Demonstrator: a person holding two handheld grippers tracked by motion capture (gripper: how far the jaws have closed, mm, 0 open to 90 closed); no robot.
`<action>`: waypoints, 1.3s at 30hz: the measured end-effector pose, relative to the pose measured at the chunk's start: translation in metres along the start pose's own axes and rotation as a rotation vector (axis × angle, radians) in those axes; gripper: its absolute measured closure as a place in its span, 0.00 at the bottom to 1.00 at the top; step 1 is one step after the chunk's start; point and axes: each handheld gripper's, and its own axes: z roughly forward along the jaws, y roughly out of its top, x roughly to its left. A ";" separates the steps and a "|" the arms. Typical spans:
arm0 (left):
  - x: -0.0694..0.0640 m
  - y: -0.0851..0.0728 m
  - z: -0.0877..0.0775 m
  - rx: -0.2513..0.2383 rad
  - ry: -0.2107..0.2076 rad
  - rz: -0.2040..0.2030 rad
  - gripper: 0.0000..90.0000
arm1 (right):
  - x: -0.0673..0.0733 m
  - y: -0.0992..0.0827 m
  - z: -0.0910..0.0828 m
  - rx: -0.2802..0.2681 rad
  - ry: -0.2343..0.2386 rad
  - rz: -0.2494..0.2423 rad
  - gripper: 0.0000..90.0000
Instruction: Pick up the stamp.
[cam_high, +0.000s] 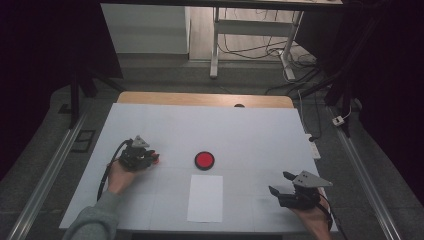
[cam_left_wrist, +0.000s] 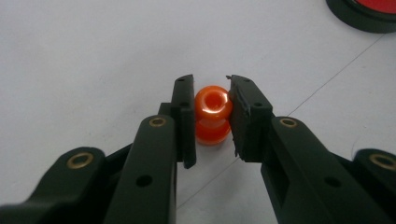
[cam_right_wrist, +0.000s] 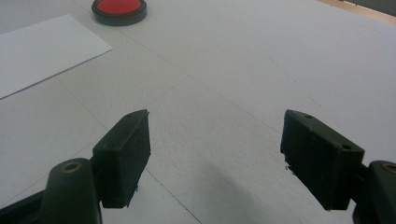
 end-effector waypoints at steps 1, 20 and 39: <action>0.000 0.000 -0.001 -0.003 0.001 0.000 0.80 | 0.000 0.000 0.000 -0.001 -0.001 0.001 0.26; -0.003 0.000 -0.017 -0.084 -0.038 -0.005 0.80 | 0.000 -0.001 0.000 -0.007 -0.006 0.002 0.26; -0.015 0.003 -0.042 -0.206 -0.138 0.008 0.80 | 0.001 0.000 0.000 -0.034 -0.017 0.003 0.26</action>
